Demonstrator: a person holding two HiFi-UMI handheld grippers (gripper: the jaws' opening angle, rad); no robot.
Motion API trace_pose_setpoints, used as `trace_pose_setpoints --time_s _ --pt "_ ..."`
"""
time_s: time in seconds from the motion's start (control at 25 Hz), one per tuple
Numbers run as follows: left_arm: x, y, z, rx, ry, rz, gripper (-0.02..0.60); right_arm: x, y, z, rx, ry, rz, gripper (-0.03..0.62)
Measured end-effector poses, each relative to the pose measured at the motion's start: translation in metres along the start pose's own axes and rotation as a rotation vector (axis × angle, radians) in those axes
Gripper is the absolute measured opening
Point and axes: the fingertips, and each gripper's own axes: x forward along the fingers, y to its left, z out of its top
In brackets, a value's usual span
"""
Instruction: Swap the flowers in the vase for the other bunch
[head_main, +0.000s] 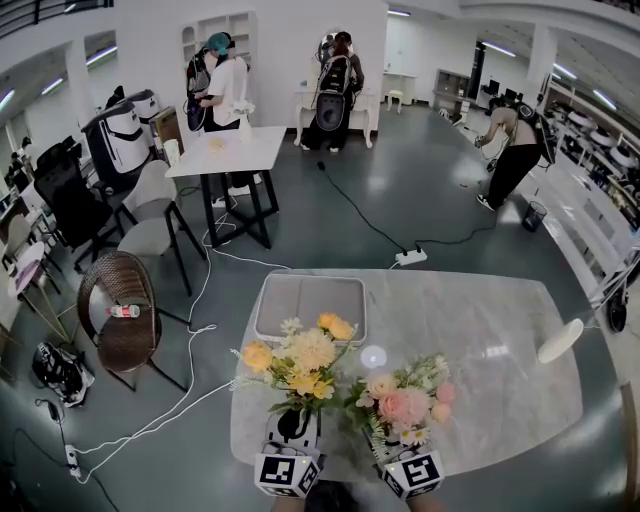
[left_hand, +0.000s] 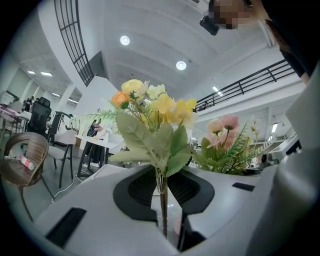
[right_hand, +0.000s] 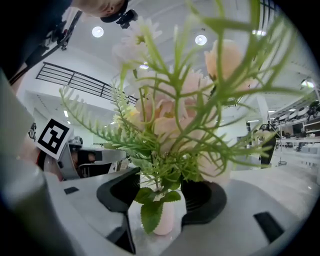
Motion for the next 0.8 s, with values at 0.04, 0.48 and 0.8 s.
trace_pose_setpoints --time_s 0.04,0.48,0.8 --pt "-0.001 0.001 0.0 -0.001 0.0 -0.001 0.075 0.0 0.001 -0.001 0.005 0.002 -0.001 0.244" --pt "-0.011 0.006 -0.01 -0.02 0.006 0.0 0.075 -0.002 0.007 -0.015 0.034 0.026 -0.004 0.246" --pt "-0.016 0.014 -0.016 -0.027 0.006 0.026 0.075 0.0 0.01 -0.022 0.046 0.039 0.001 0.247"
